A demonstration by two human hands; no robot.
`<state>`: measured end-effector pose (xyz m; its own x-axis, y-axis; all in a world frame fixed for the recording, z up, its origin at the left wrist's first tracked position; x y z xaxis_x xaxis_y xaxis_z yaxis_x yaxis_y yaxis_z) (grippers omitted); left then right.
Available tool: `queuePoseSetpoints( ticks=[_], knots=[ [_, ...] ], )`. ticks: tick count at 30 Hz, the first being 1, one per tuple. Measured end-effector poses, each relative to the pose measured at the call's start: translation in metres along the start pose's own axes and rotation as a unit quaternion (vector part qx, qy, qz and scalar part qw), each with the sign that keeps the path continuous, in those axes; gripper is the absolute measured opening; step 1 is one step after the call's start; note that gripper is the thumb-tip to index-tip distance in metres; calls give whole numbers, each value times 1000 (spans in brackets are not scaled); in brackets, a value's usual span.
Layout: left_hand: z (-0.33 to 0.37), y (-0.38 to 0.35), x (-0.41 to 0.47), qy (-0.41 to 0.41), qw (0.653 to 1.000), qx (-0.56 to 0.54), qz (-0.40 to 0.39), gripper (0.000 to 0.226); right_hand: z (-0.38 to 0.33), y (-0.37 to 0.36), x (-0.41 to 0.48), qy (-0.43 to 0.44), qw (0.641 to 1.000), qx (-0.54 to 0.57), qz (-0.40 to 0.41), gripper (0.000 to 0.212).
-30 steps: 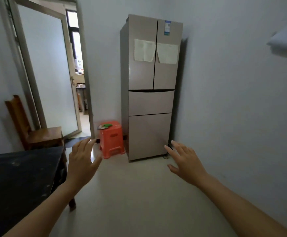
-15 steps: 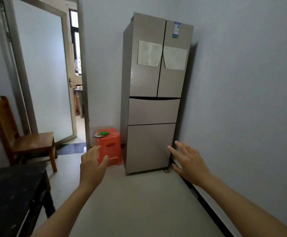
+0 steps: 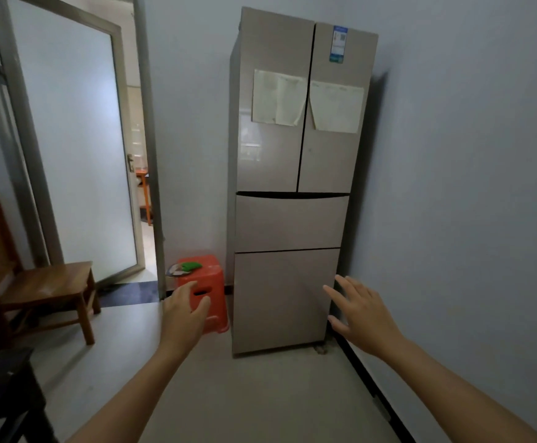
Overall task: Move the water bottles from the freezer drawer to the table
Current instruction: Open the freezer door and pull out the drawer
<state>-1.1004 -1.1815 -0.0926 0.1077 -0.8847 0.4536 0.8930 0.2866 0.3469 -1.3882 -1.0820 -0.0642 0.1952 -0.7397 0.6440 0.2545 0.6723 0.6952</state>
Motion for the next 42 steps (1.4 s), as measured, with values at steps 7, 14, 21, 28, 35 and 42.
queuePoseSetpoints(
  ticks=[7,14,21,28,35,42],
  knots=[
    [-7,-57,51,45,997,47,47,34,41,-98,59,17,997,45,-63,66],
    [-42,-69,95,91,989,87,74,35,27,-193,104,33,986,88,-135,67],
    [-90,-82,190,107,985,93,103,39,12,-257,194,44,985,86,-140,57],
    [-115,-119,307,113,989,40,86,38,20,-304,298,-2,976,149,-160,59],
    [-142,-164,360,120,990,16,66,35,15,-371,334,-8,964,154,-217,58],
    [-184,-224,414,153,987,10,39,21,25,-439,391,-2,965,173,-198,59]
  ],
)
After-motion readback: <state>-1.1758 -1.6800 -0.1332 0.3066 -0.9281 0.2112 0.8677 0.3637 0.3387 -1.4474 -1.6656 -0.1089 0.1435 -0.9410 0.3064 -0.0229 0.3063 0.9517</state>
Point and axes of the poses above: each hand's wrist, its own x-axis towards the middle knuckle, its own y-axis out of the back of the hand, z = x × y, the point moved 8 cm from there along x, towards the middle knuckle, and after that the axes turned 8 degrees about z, right-handed, at the moved point
